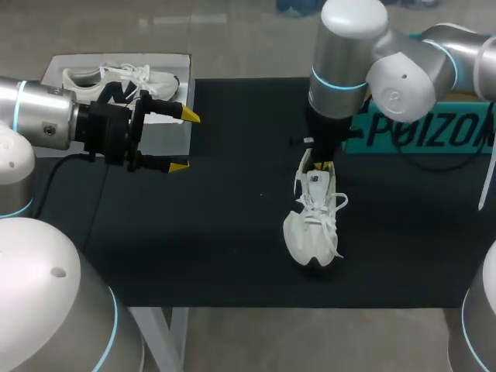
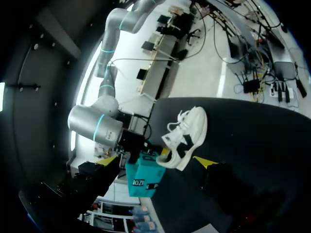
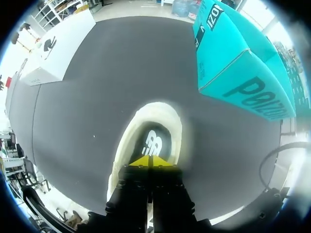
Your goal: Take the shoe out of the shoebox, open the shoe tongue, remove and reinsert the insole, then place the shoe into the shoebox
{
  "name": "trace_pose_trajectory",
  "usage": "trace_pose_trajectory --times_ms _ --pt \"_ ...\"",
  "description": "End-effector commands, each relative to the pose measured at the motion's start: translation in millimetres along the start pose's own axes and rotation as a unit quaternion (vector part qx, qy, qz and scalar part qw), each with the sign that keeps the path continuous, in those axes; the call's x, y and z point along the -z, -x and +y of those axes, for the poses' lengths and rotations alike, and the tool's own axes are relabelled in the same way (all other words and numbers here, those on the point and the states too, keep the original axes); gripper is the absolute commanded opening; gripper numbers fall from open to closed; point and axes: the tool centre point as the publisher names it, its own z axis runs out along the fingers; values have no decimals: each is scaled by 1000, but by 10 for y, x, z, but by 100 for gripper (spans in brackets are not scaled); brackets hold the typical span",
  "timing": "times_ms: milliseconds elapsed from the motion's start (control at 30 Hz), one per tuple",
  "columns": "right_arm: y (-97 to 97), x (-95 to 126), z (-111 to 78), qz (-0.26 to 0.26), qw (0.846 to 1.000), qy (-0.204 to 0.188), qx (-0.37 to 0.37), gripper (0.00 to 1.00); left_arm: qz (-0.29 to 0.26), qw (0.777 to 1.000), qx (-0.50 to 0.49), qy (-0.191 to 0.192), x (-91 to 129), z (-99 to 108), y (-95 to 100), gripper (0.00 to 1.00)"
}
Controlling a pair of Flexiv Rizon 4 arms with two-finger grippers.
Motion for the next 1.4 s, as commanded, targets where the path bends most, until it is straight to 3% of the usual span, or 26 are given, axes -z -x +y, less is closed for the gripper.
trace_pose_trajectory --times_ms 33,533,733,800,833,867,1200,1400 --pt "12 27 3 0 1000 -13 -2 0 2 1000 0 0 -1 -2 2 100" --pt "-128 -204 -288 13 999 -42 -4 0 2 1000 0 0 -1 -2 2 100" --pt "-133 -265 -316 19 999 -46 -5 0 2 1000 0 0 -1 -2 2 100" --pt "-138 -266 -318 20 999 -47 -5 43 2 1000 0 0 -1 -2 2 100" --pt "-140 -263 -318 19 999 -47 -5 76 2 1000 0 0 -1 -2 2 100" --pt "-141 -260 -318 19 999 -46 -6 99 2 1000 0 0 -1 -2 2 100" --pt "-110 -232 -260 19 999 -44 -9 100 2 1000 0 0 -1 -2 2 100" --pt "-123 -123 -191 23 999 -22 -3 100 2 1000 0 0 -1 -2 2 100"
